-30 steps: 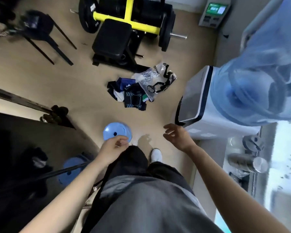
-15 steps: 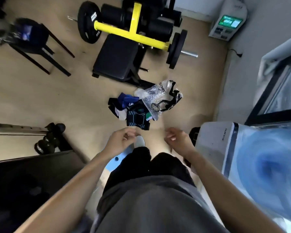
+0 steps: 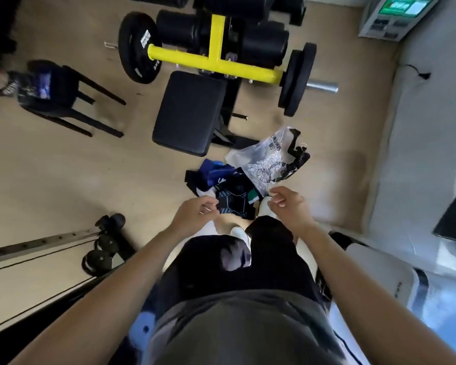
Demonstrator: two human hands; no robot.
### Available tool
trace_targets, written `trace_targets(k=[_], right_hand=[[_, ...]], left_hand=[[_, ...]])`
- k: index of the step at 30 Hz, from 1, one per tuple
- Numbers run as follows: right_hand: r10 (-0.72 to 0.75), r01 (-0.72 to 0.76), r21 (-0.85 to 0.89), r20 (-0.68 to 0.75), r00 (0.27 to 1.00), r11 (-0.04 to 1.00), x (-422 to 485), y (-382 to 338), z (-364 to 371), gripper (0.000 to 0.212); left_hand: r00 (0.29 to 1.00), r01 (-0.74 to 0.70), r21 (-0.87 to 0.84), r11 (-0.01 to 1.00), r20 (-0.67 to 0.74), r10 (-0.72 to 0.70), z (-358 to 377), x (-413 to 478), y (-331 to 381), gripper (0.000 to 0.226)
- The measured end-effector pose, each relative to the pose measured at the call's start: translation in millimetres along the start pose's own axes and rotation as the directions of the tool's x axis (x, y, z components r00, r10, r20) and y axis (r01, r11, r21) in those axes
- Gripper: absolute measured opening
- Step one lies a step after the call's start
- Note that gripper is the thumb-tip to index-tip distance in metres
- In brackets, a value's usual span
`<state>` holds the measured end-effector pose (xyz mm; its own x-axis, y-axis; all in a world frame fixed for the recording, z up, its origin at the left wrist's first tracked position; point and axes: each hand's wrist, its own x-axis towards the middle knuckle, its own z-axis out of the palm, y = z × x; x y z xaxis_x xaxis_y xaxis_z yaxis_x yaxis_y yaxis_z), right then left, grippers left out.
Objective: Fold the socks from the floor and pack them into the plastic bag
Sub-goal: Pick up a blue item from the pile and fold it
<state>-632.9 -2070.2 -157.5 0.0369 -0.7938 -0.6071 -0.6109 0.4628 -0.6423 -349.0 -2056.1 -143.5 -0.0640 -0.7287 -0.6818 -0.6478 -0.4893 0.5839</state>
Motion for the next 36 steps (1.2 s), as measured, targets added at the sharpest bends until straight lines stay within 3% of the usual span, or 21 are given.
trace_targets(k=[5,10,16,20,25,30,33,36], right_hand=[[0.018,-0.019,0.020,0.051,0.999,1.000,59,-8,34,0.034],[0.112,-0.110,0.056,-0.034,0.993,0.992,98,-10,86,0.034],[0.224,-0.219,0.064,-0.091,0.970,0.974,151,10,185,0.034],[0.254,-0.253,0.021,-0.105,0.961,0.967,195,37,252,0.034],[0.185,-0.194,-0.061,-0.128,0.974,0.979,269,88,313,0.035],[0.090,-0.100,-0.043,-0.188,0.978,0.994,360,170,360,0.040],[0.016,-0.028,-0.054,-0.205,0.979,0.998,409,207,372,0.049],[-0.029,0.023,-0.039,-0.156,0.987,0.999,450,231,381,0.061]], left_hand=[[0.997,0.082,-0.046,0.996,0.009,-0.082,-15,59,1,0.021],[0.993,0.092,-0.039,0.995,0.084,-0.088,-20,125,-25,0.021],[0.979,0.006,0.004,1.000,0.206,-0.007,-24,229,-128,0.037],[0.973,-0.045,0.037,0.998,0.228,0.035,-17,297,-213,0.028],[0.985,-0.115,0.151,0.982,0.147,0.093,23,380,-289,0.031],[0.937,-0.310,0.372,0.875,-0.036,0.347,76,459,-338,0.052],[0.920,-0.349,0.447,0.824,-0.004,0.392,98,499,-350,0.054],[0.898,-0.382,0.503,0.776,0.001,0.441,111,525,-356,0.039]])
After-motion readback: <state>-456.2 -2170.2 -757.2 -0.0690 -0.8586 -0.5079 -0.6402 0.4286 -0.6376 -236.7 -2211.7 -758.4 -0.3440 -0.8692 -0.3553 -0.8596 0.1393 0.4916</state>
